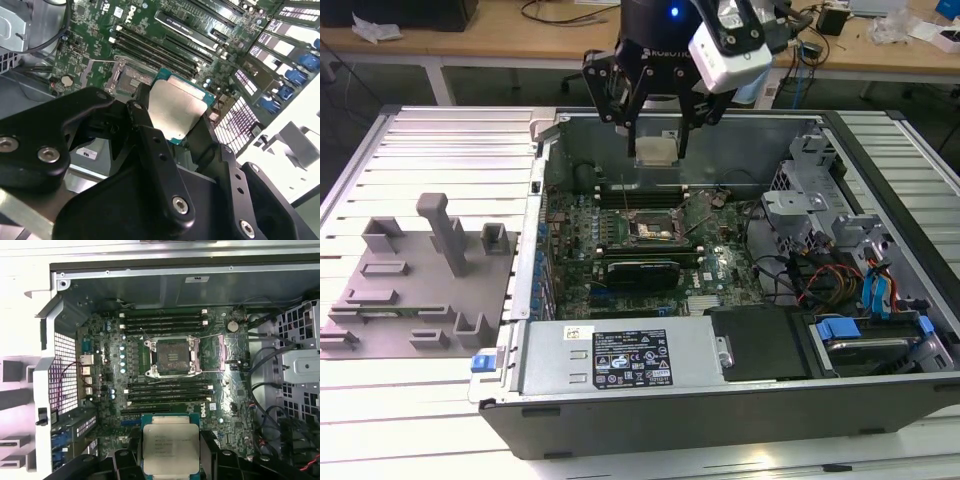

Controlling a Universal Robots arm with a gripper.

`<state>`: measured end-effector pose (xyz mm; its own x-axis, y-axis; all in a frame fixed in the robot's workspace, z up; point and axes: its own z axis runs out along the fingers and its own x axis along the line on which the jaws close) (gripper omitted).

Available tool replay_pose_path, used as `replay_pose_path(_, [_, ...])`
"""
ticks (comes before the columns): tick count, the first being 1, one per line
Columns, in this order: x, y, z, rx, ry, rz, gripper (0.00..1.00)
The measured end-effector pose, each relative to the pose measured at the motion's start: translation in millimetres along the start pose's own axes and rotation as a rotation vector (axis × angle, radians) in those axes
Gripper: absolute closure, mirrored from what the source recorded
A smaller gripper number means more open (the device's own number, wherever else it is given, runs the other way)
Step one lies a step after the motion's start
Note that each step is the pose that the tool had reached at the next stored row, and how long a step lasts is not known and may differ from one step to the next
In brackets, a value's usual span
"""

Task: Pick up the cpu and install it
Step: 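Pick up the cpu and move it towards the insertion slot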

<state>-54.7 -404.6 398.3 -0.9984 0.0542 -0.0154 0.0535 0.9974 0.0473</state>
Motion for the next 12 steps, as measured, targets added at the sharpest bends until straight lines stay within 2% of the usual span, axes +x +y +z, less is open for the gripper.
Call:
replay_pose_path(2, [-0.2,0.4,7.9,0.0001,0.0,0.0,0.45])
replay_pose_path(4, [-0.1,1.1,11.2,-0.0001,-0.0001,0.0,0.45])
replay_pose_path(5, [0.0,2.2,16.4,-0.0001,0.0,0.0,0.45])
replay_pose_path(7, [0.1,3.5,20.7,-0.0001,0.0,0.0,0.45])
replay_pose_path(9, [0.4,6.3,28.3,0.0,0.0002,0.0,0.45])
replay_pose_path(12, [0.7,9.3,33.9,0.0001,0.0005,0.0,0.45])
